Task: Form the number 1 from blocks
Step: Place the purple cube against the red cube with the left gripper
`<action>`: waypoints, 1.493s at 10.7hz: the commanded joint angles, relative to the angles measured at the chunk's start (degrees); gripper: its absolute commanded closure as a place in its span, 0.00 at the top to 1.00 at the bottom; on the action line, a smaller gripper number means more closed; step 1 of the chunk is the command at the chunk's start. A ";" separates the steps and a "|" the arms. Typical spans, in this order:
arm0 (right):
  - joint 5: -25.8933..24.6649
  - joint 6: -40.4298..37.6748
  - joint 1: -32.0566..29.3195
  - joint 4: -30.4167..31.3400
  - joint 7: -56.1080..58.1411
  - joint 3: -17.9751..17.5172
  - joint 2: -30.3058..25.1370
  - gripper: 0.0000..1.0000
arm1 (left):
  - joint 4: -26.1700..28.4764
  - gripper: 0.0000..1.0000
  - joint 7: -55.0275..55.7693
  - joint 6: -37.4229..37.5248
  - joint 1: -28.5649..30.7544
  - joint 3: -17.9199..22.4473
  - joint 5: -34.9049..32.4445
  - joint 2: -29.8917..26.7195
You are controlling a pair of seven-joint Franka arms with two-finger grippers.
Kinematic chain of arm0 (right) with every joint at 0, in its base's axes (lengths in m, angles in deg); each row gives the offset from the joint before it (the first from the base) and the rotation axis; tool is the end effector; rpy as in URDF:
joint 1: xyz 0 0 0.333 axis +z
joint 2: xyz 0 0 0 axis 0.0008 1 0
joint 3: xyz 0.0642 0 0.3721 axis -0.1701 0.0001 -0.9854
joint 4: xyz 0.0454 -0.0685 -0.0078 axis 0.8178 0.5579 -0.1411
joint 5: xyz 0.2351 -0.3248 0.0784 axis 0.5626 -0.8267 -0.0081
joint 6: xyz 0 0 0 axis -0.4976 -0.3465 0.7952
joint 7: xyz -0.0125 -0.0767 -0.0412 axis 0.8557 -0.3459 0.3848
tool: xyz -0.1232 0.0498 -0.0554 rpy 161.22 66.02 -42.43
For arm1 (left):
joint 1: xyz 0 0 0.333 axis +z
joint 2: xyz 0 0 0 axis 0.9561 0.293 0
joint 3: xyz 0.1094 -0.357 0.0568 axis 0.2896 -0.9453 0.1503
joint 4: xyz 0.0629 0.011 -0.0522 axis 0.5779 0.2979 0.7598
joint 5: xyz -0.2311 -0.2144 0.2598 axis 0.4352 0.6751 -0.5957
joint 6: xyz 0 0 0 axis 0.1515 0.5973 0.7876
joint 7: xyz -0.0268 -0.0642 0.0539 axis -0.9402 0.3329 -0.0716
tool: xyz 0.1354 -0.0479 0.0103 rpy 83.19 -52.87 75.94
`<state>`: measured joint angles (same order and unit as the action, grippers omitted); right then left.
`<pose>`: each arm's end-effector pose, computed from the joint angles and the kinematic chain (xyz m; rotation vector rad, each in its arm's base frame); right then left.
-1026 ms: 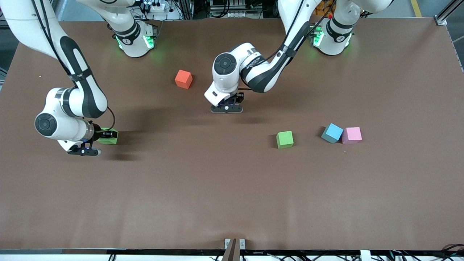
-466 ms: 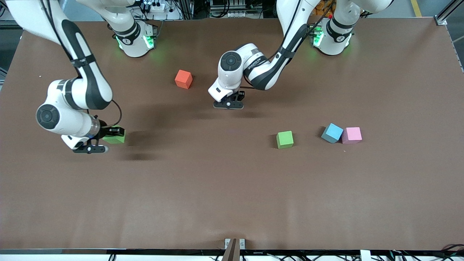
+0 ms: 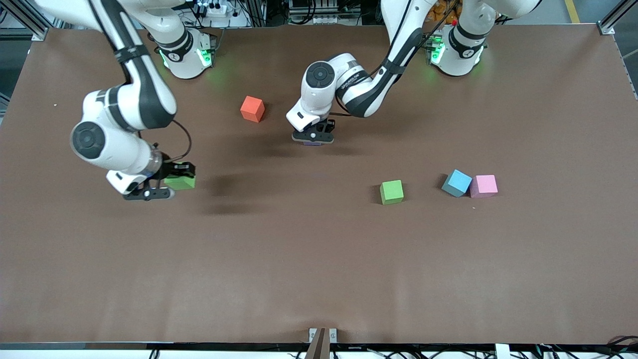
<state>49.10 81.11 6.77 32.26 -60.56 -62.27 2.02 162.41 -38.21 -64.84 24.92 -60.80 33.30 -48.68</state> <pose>0.5727 0.1364 0.3442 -3.0732 -0.0286 0.2295 0.3626 -0.5807 0.2110 2.9928 -0.0880 -0.0821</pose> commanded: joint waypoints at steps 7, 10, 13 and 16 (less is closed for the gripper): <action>1.00 0.81 7.86 -1.30 -9.50 0.07 -0.04 0.00 | 6.35 0.00 3.71 -4.66 0.32 -2.33 -1.29 -2.87; 1.00 0.89 7.86 -1.30 -9.50 0.07 -0.04 0.00 | 7.84 0.00 3.71 -4.66 0.41 -2.51 -1.29 -3.49; 1.00 1.24 7.86 -1.30 -9.50 0.07 0.05 0.00 | 7.94 0.28 3.53 -4.66 0.58 -2.51 -1.29 -3.41; 1.00 2.47 9.43 -1.30 -12.48 0.07 0.14 0.00 | 7.76 1.00 3.62 -4.57 0.76 -2.51 -1.29 -3.49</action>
<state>49.14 82.59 14.72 31.07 -70.67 -62.36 2.13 168.89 -36.31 -68.86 25.05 -62.86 33.30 -51.28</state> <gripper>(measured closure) 0.374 0.211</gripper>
